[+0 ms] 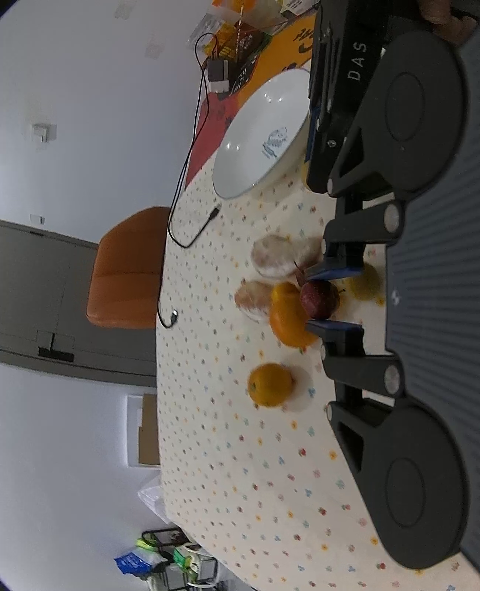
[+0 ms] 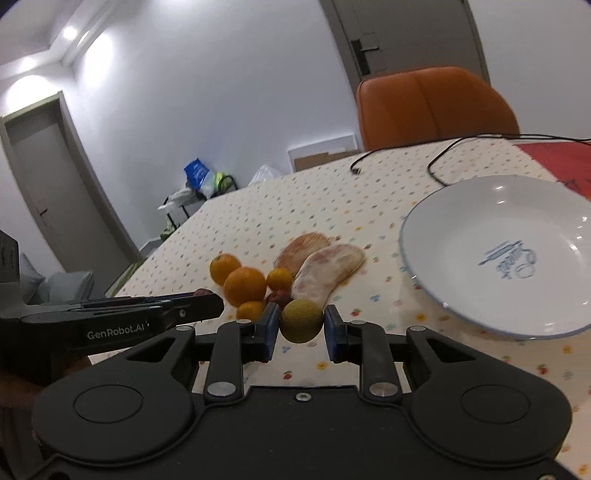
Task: Organize fruits
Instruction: 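Carry both plums to the white plate and open both tools to release them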
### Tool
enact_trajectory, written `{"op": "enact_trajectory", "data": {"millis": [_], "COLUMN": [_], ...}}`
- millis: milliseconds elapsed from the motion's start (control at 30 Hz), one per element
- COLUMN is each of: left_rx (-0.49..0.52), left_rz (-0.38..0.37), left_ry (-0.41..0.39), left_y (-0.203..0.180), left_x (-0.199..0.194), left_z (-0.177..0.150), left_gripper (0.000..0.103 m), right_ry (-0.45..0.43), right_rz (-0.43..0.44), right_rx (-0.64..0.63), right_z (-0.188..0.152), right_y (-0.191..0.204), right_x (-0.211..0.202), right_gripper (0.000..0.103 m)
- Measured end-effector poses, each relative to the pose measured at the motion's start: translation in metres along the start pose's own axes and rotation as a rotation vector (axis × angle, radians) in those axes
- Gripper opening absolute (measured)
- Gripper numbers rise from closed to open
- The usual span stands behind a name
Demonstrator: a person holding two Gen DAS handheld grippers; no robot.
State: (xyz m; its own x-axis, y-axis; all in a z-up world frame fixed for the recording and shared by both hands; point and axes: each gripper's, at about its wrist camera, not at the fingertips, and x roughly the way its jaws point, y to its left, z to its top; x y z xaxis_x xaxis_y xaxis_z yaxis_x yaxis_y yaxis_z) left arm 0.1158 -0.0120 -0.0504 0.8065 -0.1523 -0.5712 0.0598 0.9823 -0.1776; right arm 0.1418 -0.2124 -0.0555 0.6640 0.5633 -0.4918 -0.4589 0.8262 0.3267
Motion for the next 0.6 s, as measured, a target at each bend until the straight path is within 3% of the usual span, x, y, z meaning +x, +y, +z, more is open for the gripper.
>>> {"op": "enact_trajectory", "data": {"millis": [600], "left_rx": [0.087], "left_rz": [-0.061], "left_ry": [-0.020], "left_y": [-0.064], "left_x": [0.008], "left_z": [0.013], "left_gripper": [0.022], "right_ry": [-0.099], "right_rz": [-0.057], "right_rx": [0.043], "right_z": [0.003], "right_y": [-0.043], "right_x": [-0.049], "right_gripper": [0.025]}}
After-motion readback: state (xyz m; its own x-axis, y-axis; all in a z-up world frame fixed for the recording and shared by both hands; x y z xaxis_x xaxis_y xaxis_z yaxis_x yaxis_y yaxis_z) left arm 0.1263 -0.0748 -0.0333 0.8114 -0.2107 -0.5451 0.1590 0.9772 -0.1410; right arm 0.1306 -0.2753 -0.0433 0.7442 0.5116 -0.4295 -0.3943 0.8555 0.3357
